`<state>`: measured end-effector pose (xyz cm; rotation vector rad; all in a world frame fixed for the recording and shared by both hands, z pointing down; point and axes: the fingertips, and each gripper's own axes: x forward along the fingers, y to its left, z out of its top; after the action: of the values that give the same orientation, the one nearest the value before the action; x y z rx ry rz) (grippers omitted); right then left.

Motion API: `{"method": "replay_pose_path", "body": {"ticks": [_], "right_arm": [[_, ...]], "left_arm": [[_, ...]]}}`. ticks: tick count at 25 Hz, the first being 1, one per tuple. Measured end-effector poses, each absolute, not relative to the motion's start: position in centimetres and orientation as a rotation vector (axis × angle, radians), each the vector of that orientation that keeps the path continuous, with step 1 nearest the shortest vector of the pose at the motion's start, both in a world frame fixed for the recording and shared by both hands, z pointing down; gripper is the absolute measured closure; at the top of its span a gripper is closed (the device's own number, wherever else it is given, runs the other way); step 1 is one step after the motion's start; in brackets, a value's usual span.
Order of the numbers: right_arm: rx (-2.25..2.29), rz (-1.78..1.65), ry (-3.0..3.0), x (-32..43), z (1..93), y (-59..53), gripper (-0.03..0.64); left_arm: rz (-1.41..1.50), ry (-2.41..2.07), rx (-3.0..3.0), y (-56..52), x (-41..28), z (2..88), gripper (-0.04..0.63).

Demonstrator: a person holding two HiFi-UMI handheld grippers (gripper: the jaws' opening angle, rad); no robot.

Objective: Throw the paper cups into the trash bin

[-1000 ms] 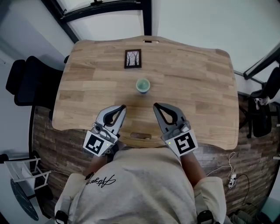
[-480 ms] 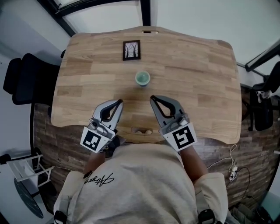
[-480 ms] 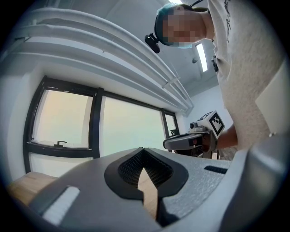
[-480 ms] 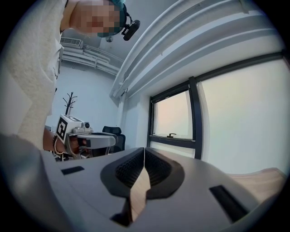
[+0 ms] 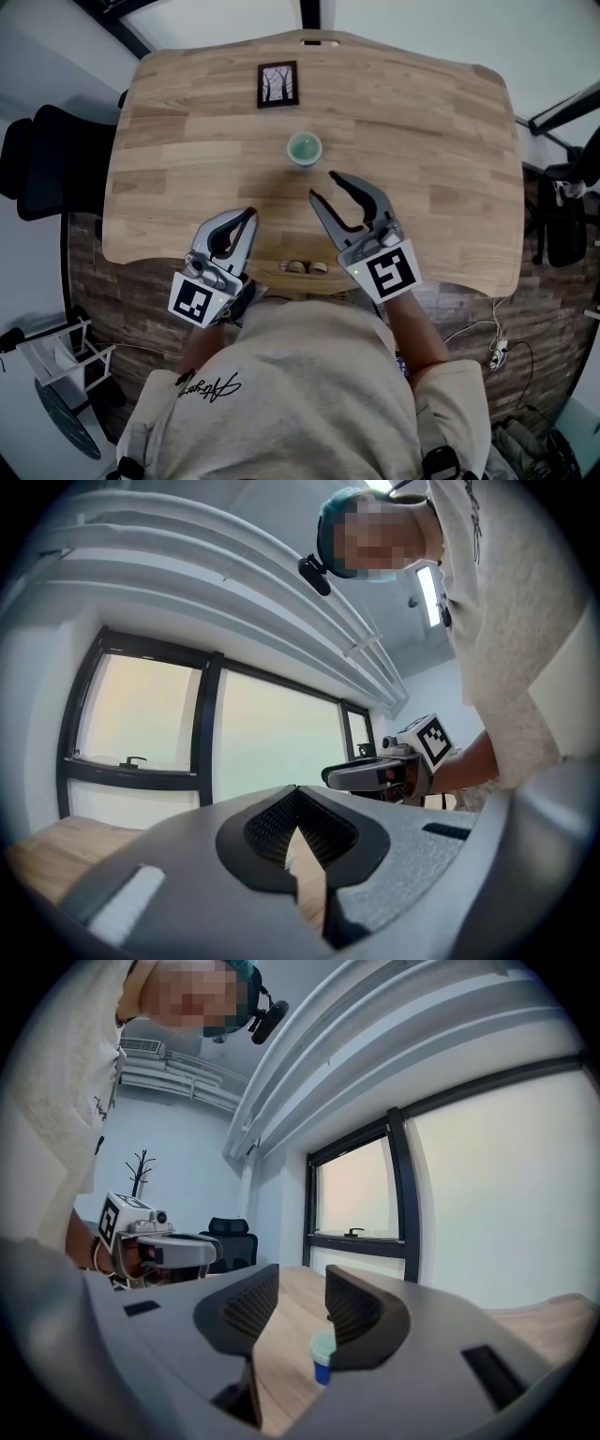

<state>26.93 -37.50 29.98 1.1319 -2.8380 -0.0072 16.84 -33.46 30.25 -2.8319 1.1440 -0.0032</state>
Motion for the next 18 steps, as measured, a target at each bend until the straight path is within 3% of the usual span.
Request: {"method": "replay_pose_path", "body": {"ticks": [7, 18], "right_arm": [[1.174, -0.047, -2.843, 26.7, 31.6, -39.7, 0.374], [1.166, -0.039, -2.745, 25.6, 37.1, -42.7, 0.341]], "left_arm": [[-0.04, 1.185, -2.867, -33.0, 16.2, 32.1, 0.592], [-0.071, 1.225, -2.9, -32.5, 15.9, 34.1, 0.592]]}}
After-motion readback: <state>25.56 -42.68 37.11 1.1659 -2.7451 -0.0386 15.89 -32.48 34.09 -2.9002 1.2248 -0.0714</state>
